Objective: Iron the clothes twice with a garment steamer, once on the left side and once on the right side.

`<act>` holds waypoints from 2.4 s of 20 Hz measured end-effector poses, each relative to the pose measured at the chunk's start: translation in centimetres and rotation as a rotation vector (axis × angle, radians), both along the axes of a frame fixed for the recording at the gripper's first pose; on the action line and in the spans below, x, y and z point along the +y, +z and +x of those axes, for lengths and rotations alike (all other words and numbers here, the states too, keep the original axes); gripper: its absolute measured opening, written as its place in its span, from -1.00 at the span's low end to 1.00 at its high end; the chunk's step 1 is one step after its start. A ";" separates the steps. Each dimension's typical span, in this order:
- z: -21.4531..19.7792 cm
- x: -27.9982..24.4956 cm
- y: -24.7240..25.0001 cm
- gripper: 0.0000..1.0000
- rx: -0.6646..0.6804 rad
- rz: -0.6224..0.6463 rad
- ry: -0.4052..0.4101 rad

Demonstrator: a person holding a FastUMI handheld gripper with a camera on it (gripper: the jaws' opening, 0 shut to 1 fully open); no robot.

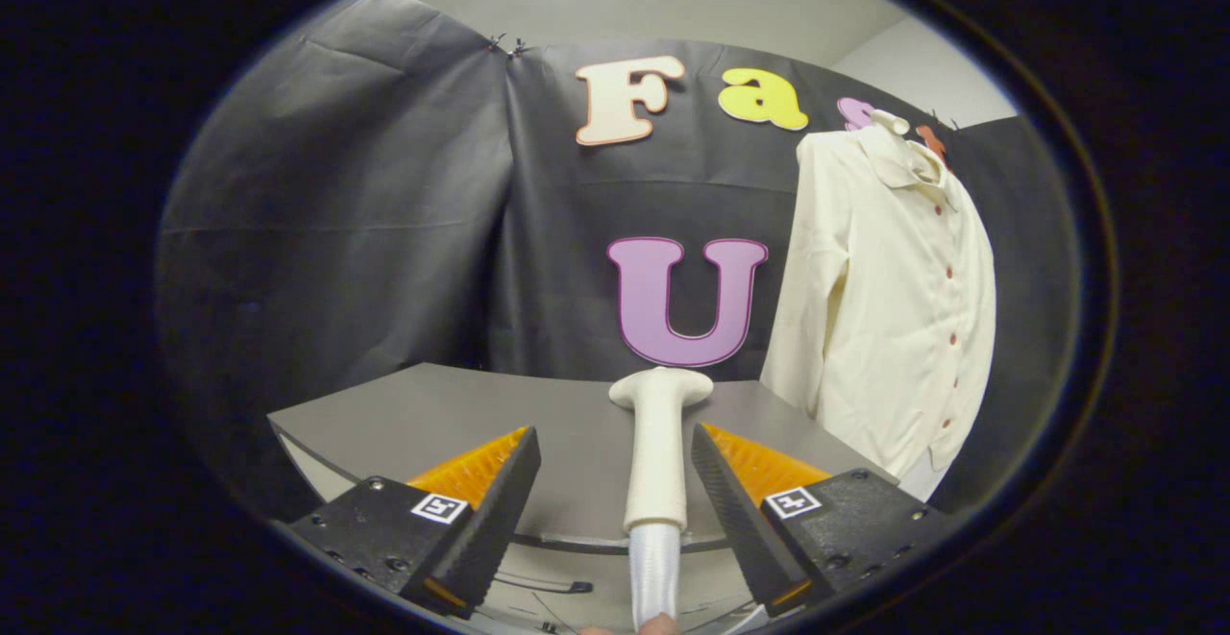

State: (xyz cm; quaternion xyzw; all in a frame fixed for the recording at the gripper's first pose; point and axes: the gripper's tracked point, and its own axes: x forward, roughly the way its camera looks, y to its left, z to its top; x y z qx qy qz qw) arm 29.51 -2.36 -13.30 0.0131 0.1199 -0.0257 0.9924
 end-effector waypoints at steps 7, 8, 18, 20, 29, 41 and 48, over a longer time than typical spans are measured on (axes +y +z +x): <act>3.5 -1.4 -4.3 0.77 0.167 0.001 -0.041; 3.5 -1.7 -5.1 0.65 0.199 0.012 -0.052; 3.8 -1.9 -5.4 -0.18 0.187 0.121 -0.054; 3.6 -1.3 -4.7 -0.20 0.138 0.126 -0.009; 0.1 -3.3 -0.4 -0.21 0.045 0.115 0.028; -2.1 -13.2 7.6 -0.21 -0.111 0.091 0.004; -0.9 -20.5 10.2 -0.21 -0.207 0.121 -0.058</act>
